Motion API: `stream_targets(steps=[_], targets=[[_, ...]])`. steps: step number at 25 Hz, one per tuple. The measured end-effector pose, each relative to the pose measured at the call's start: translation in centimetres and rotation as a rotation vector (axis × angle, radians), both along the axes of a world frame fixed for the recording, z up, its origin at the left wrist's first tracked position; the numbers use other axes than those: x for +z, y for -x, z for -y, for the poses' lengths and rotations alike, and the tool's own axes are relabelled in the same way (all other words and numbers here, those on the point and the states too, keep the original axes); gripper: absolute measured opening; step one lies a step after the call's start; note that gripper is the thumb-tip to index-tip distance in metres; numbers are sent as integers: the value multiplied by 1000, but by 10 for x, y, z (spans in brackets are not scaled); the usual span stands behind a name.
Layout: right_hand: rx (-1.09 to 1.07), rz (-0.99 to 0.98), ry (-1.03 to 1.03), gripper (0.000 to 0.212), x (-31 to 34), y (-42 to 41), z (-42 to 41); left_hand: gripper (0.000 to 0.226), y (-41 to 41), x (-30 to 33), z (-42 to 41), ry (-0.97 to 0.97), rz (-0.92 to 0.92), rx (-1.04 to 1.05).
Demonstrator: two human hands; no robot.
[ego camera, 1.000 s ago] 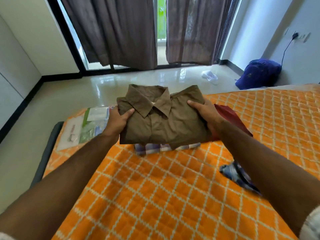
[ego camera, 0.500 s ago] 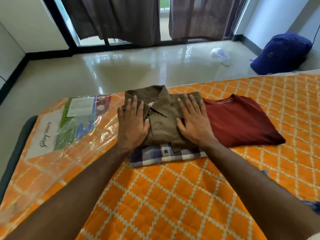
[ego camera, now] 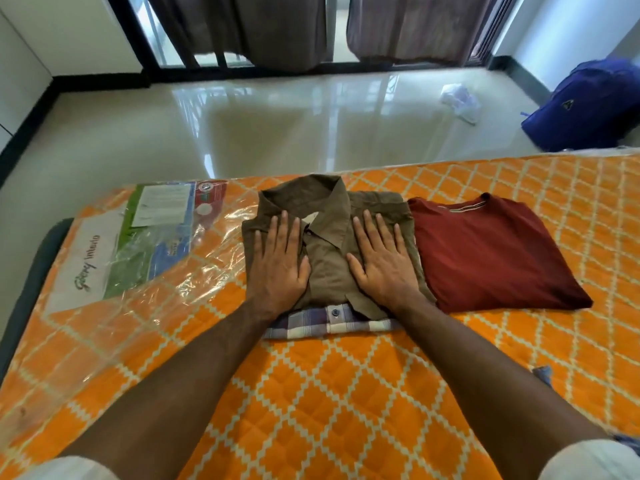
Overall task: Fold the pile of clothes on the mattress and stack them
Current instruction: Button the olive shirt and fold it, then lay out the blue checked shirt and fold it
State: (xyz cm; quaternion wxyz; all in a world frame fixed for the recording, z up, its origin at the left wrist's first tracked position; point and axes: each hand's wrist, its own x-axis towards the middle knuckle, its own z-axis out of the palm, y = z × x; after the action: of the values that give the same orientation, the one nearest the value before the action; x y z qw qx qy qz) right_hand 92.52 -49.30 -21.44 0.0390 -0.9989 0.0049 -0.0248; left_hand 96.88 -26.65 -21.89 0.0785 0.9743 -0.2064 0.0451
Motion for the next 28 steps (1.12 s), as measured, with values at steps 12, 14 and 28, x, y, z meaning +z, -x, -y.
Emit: stream_targets(steps=[12,14,28], targets=[[-23,-326,-48,115,65,252,25,79,178,69,-4,-109,-285,-118],[-111,-294,-30,105,68,310,52,66,215,66,23,-81,-179,-215],[-857,-95,-25,38,156,636,165,53,467,146,179,-80,-182,-797]])
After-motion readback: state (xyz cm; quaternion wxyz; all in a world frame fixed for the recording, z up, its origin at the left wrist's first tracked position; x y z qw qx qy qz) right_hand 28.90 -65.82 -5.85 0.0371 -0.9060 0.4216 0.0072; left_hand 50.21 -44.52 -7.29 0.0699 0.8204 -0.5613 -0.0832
